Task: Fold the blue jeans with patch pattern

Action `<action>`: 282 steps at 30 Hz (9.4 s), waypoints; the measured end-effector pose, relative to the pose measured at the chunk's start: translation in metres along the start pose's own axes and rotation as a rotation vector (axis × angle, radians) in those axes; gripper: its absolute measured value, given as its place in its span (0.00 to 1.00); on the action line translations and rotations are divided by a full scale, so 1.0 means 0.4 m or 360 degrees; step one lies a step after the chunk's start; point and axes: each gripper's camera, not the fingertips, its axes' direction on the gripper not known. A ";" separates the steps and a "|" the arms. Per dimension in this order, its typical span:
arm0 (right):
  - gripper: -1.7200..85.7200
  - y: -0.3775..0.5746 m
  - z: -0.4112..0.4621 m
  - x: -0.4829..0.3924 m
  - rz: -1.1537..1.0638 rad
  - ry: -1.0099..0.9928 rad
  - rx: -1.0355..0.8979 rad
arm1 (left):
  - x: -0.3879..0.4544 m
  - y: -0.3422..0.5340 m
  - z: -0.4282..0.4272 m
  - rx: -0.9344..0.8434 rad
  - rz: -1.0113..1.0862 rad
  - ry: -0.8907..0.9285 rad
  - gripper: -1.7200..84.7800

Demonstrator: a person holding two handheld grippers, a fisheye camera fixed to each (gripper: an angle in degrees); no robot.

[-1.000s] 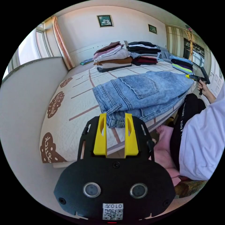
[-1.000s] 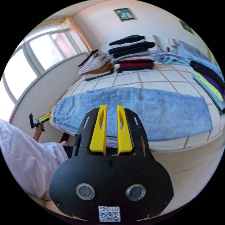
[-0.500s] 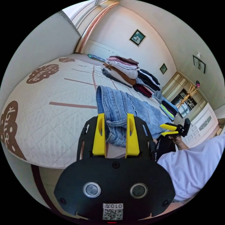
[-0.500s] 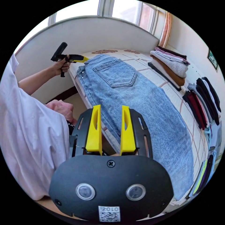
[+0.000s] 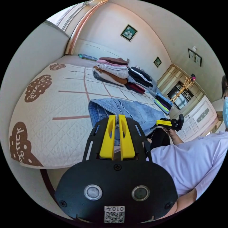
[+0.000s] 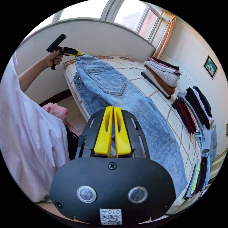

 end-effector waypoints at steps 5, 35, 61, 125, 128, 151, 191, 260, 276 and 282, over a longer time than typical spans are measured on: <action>0.06 0.010 0.133 -0.014 0.0017 -0.0118 -0.0208 | -0.136 0.107 0.162 -0.0213 -0.0258 0.0134 0.05; 0.05 0.125 0.034 0.302 0.0768 -0.0247 0.0027 | 0.390 -0.582 1.496 -0.1246 0.0749 0.0413 0.13; 0.05 0.077 0.154 0.382 0.0791 -0.0353 -0.0217 | 0.211 -0.649 1.628 -0.1230 0.0629 0.0589 0.12; 0.05 0.493 -0.120 0.475 0.1114 -0.0082 0.0083 | 0.171 0.053 0.733 -0.0217 0.0186 0.0174 0.02; 0.06 0.721 -0.273 0.557 0.1518 0.0341 0.0345 | 0.315 0.037 0.667 0.0082 0.0422 0.0076 0.02; 0.13 1.433 -0.311 0.811 0.2820 0.0498 0.0791 | 0.721 -0.101 0.820 -0.0111 0.0510 0.0705 0.02; 0.10 0.246 0.040 0.090 0.0352 -0.0235 -0.0107 | 0.762 -0.118 0.693 -0.0169 0.0488 0.0625 0.04; 0.05 0.209 -0.034 0.146 0.0797 0.0000 0.0087 | -0.042 0.241 0.029 0.0436 -0.1074 0.0478 0.19; 0.05 0.190 0.056 0.154 0.0599 -0.0012 -0.0127 | 0.115 0.178 0.122 0.0382 -0.0972 0.0213 0.14; 0.05 0.280 0.082 0.234 0.0773 -0.0105 -0.0062 | 0.497 -0.062 0.057 0.0393 -0.0168 -0.0122 0.13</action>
